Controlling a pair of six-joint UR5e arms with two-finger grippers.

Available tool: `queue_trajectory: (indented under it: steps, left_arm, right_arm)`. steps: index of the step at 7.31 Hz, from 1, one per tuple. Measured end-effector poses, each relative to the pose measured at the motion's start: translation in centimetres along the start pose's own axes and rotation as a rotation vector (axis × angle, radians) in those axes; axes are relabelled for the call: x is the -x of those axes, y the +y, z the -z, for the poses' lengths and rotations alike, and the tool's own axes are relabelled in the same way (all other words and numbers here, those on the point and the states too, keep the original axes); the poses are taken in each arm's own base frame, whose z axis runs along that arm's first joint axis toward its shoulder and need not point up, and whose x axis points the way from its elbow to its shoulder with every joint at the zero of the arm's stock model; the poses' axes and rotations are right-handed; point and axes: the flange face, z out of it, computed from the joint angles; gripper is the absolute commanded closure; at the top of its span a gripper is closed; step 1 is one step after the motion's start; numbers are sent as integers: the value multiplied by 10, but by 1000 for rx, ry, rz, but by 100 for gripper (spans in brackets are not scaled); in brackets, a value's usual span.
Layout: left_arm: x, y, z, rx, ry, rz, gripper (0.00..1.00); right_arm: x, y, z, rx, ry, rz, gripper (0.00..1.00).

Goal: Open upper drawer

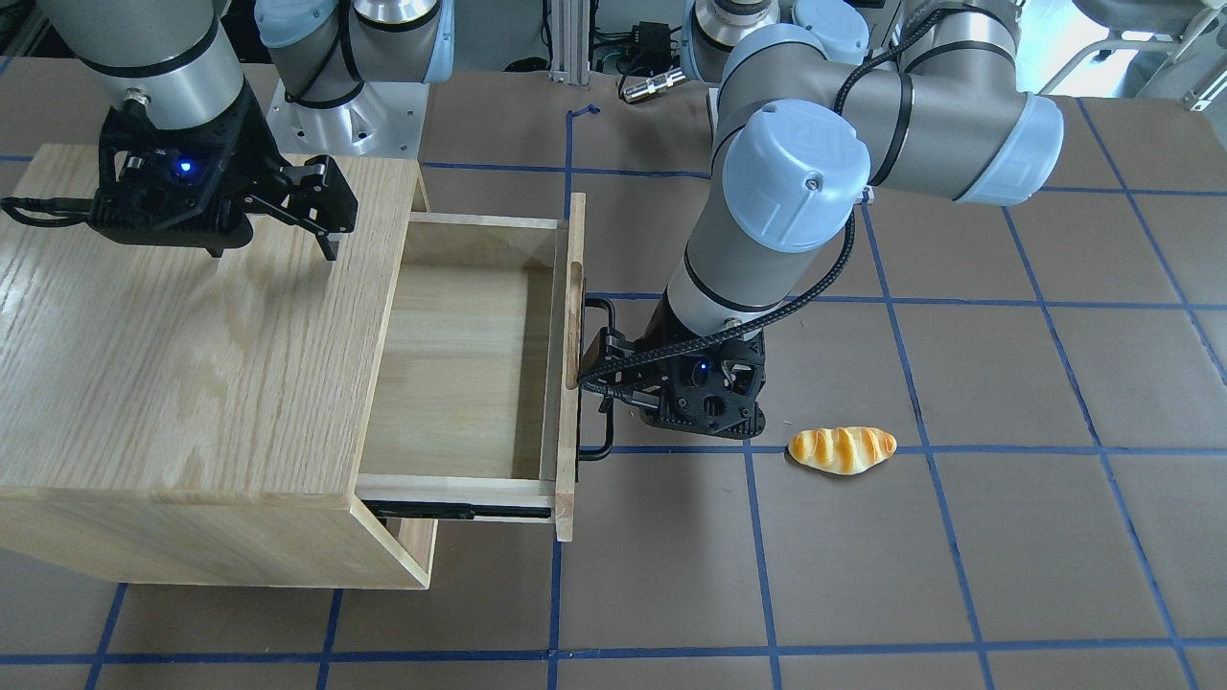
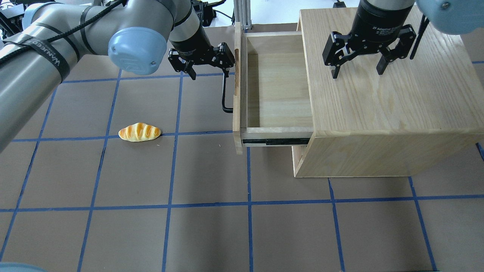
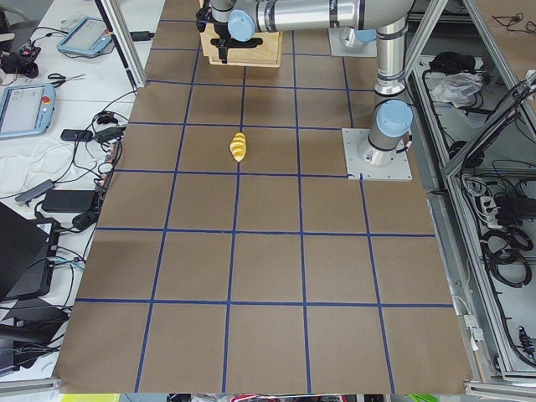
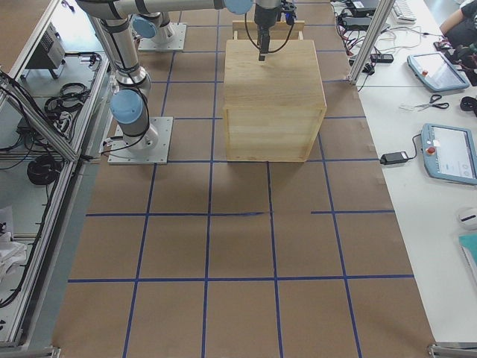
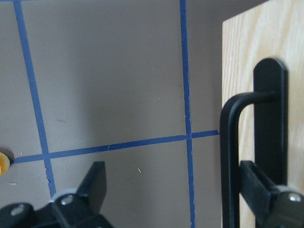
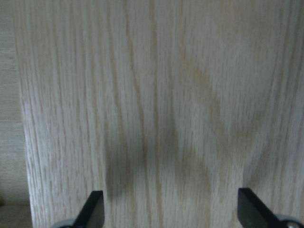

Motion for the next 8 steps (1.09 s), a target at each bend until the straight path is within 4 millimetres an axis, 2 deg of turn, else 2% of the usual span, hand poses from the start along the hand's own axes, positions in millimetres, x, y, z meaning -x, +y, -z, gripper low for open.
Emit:
queue_trajectory:
  steps: [3, 8]
  left_arm:
    - [15, -3, 4, 4, -3, -7, 0]
    - [18, -3, 5, 4, -4, -30, 0]
  right_arm:
    - [0, 0, 0, 0, 0, 0, 0]
    - [0, 0, 0, 1, 0, 1, 0]
